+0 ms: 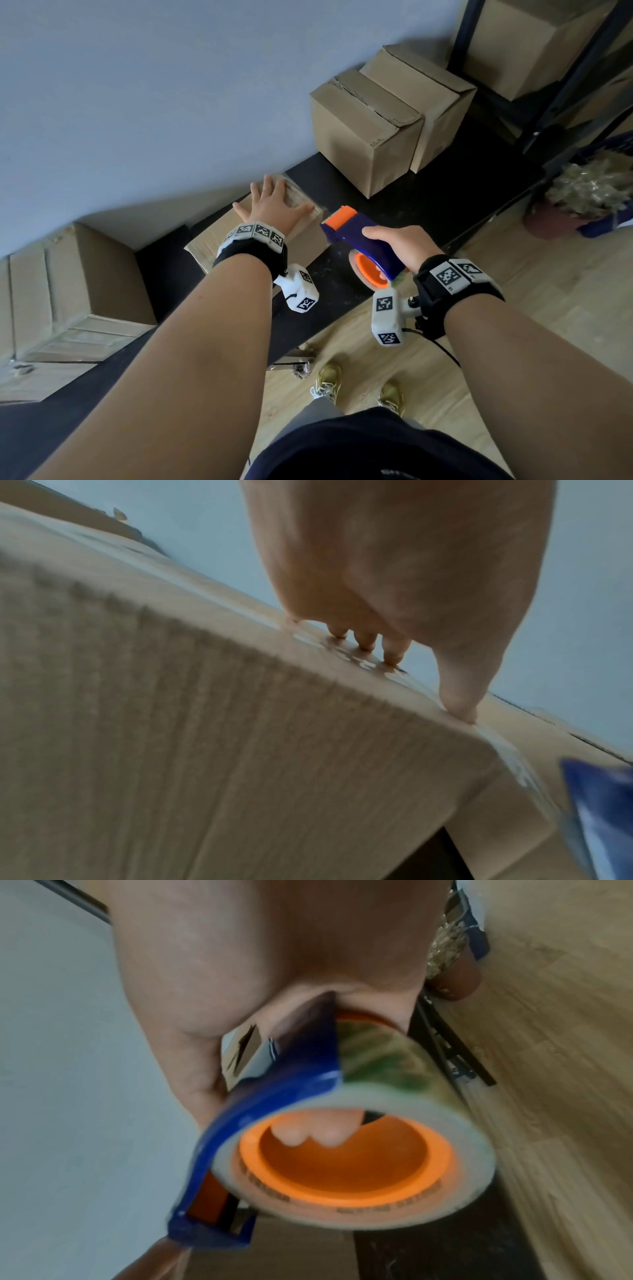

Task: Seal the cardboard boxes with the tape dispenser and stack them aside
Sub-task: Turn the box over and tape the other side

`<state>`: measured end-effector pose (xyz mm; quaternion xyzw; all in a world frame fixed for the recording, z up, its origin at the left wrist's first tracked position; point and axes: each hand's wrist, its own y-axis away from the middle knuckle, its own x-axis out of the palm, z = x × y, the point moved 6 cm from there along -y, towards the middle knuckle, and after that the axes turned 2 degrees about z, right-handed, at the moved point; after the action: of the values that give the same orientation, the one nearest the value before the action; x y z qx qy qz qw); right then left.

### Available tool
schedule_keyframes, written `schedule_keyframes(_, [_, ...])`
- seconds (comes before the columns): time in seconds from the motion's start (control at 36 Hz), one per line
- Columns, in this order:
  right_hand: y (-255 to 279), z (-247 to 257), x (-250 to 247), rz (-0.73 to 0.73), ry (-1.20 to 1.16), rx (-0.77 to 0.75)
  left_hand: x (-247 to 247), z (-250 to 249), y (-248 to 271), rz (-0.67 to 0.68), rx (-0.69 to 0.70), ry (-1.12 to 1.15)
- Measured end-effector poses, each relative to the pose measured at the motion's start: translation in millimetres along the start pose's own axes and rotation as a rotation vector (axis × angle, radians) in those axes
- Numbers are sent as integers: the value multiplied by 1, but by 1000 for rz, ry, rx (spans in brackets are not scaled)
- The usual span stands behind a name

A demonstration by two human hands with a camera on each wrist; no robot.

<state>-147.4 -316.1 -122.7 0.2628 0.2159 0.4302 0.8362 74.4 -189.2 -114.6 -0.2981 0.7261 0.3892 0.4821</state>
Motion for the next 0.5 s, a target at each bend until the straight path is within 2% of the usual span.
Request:
schedule_keyframes(0.14, [-1, -8, -8, -2, 24, -3, 0, -2, 0, -3, 5, 14])
schedule_keyframes(0.31, [-13, -5, 3, -44, 106, -12, 0, -2, 2, -1, -4, -10])
schedule_keyframes(0.5, [-25, 6, 13, -84, 98, 33, 0, -1, 2, -11, -6, -12])
